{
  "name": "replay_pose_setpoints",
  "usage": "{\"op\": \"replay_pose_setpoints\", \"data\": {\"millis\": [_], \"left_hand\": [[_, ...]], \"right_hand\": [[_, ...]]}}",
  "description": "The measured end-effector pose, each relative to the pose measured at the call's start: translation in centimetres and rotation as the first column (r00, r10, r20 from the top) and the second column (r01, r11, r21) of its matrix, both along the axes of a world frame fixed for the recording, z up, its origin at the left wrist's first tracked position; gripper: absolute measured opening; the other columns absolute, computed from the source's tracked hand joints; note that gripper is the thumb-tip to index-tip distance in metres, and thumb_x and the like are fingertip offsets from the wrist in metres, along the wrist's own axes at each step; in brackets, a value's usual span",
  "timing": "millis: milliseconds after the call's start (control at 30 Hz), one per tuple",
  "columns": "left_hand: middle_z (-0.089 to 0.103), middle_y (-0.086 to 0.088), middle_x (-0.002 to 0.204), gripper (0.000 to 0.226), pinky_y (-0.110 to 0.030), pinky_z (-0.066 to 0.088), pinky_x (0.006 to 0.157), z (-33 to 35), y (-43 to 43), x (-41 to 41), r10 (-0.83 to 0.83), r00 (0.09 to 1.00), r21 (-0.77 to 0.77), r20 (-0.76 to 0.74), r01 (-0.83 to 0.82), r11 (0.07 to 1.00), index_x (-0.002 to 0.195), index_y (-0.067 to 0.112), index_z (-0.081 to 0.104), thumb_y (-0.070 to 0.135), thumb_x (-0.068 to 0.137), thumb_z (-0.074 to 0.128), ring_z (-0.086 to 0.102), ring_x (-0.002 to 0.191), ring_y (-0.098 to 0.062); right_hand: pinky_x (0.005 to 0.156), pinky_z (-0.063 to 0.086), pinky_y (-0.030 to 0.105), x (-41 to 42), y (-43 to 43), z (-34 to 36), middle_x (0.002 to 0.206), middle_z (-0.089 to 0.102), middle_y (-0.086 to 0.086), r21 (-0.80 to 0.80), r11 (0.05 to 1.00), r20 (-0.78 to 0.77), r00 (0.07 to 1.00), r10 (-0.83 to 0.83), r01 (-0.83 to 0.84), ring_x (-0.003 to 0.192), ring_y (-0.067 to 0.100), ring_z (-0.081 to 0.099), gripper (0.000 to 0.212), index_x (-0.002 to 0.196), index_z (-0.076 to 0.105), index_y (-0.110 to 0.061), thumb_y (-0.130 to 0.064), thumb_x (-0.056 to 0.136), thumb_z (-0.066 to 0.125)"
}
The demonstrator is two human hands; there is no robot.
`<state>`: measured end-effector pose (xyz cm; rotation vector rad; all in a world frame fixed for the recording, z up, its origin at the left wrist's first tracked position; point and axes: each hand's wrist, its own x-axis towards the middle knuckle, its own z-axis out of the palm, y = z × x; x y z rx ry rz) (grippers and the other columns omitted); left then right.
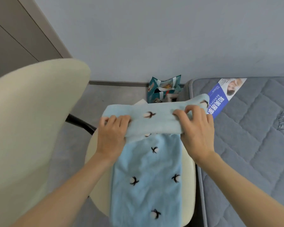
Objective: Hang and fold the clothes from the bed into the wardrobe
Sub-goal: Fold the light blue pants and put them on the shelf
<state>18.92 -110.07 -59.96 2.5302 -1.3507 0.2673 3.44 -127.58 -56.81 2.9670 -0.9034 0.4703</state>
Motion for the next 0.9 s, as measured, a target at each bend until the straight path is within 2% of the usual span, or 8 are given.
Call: {"op": "replay_pose_setpoints", "data": {"millis": [133, 233, 467, 533, 600, 667, 767, 900], "left_hand": [[0.059, -0.003, 0.071, 0.027, -0.035, 0.033, 0.067, -1.4, 3.6, -3.0, -0.086, 0.996, 0.019, -0.011, 0.086, 0.996, 0.089, 0.007, 0.064, -0.01, 0.072, 0.052, 0.053, 0.062, -0.027], [0.059, -0.003, 0.069, 0.026, -0.037, 0.045, 0.064, -2.2, 5.3, -4.2, -0.104, 0.994, 0.165, -0.041, 0.109, 0.98, 0.091, 0.008, 0.064, -0.004, 0.068, 0.068, 0.056, 0.062, -0.026], [0.061, 0.0, 0.106, 0.045, -0.032, 0.034, 0.086, -3.3, 7.6, -6.9, -0.074, 0.931, 0.578, -0.357, 0.282, 0.765, 0.123, 0.016, 0.037, 0.016, 0.082, 0.054, 0.057, 0.098, -0.025], [0.062, 0.002, 0.092, 0.03, -0.034, 0.035, 0.082, -2.6, 7.8, -7.4, -0.102, 0.895, 0.434, -0.433, 0.307, 0.847, 0.103, 0.015, 0.047, 0.035, 0.082, 0.055, 0.058, 0.089, -0.025], [0.057, 0.002, 0.083, 0.023, -0.033, 0.035, 0.075, -2.2, 7.3, -7.3, -0.187, 0.917, 0.123, -0.352, 0.243, 0.962, 0.087, 0.014, 0.056, 0.037, 0.082, 0.052, 0.056, 0.08, -0.022], [0.058, -0.003, 0.099, 0.026, -0.034, 0.037, 0.085, -1.8, 5.5, -6.8, -0.178, 0.959, -0.1, -0.223, 0.159, 0.982, 0.101, 0.012, 0.062, 0.027, 0.086, 0.048, 0.053, 0.092, -0.022], [0.039, -0.006, 0.148, 0.046, -0.049, 0.015, 0.115, -2.6, 2.2, -5.9, -0.047, 0.962, 0.045, -0.27, 0.061, 0.997, 0.141, 0.018, 0.043, 0.022, 0.095, 0.039, 0.032, 0.138, -0.029], [-0.005, 0.002, 0.161, 0.057, -0.06, -0.003, 0.115, -7.4, 1.3, -5.7, 0.178, 0.913, 0.333, -0.367, -0.05, 0.941, 0.15, 0.041, -0.002, 0.048, 0.096, 0.014, -0.009, 0.147, -0.031]], "right_hand": [[0.061, 0.037, 0.035, -4.4, 4.0, -1.4, 0.085, 0.053, 0.009, 0.054, 0.997, -0.08, 0.995, 0.055, -0.05, 0.071, 0.03, 0.052, 0.052, 0.1, 0.065, -0.012, 0.014, 0.055, 0.066], [0.059, 0.039, 0.035, -6.3, 6.6, -2.8, 0.086, 0.051, 0.007, 0.15, 0.988, -0.226, 0.972, 0.07, -0.036, 0.069, 0.03, 0.051, 0.059, 0.103, 0.063, -0.014, 0.011, 0.05, 0.066], [0.081, 0.037, 0.032, -7.5, 9.8, -4.6, 0.114, 0.041, -0.003, 0.41, 0.894, -0.595, 0.796, 0.113, 0.18, 0.104, 0.022, 0.05, 0.05, 0.119, 0.04, -0.029, -0.013, 0.075, 0.056], [0.072, 0.035, 0.029, -7.2, 10.1, -3.6, 0.106, 0.055, -0.006, 0.47, 0.846, -0.541, 0.839, 0.051, 0.252, 0.099, 0.022, 0.055, 0.035, 0.109, 0.052, -0.026, -0.018, 0.075, 0.055], [0.068, 0.039, 0.031, -6.9, 10.1, -2.7, 0.094, 0.063, -0.004, 0.436, 0.887, -0.267, 0.963, -0.034, 0.152, 0.091, 0.025, 0.055, 0.025, 0.098, 0.06, -0.019, -0.014, 0.074, 0.058], [0.085, 0.044, 0.04, -5.7, 9.6, -2.3, 0.113, 0.063, 0.003, 0.315, 0.949, -0.02, 0.999, -0.032, 0.036, 0.103, 0.03, 0.054, 0.035, 0.111, 0.063, -0.014, -0.009, 0.076, 0.062], [0.117, 0.013, 0.053, -2.9, 8.7, -3.4, 0.158, 0.024, 0.009, 0.33, 0.94, -0.156, 0.987, -0.035, 0.086, 0.143, 0.036, 0.021, 0.057, 0.149, 0.034, -0.024, -0.024, 0.095, 0.05], [0.114, -0.011, 0.06, -2.4, 7.5, -8.4, 0.16, -0.018, -0.008, 0.331, 0.931, -0.41, 0.912, -0.003, 0.152, 0.146, 0.029, -0.019, 0.058, 0.145, -0.017, -0.048, -0.059, 0.096, 0.013]]}}
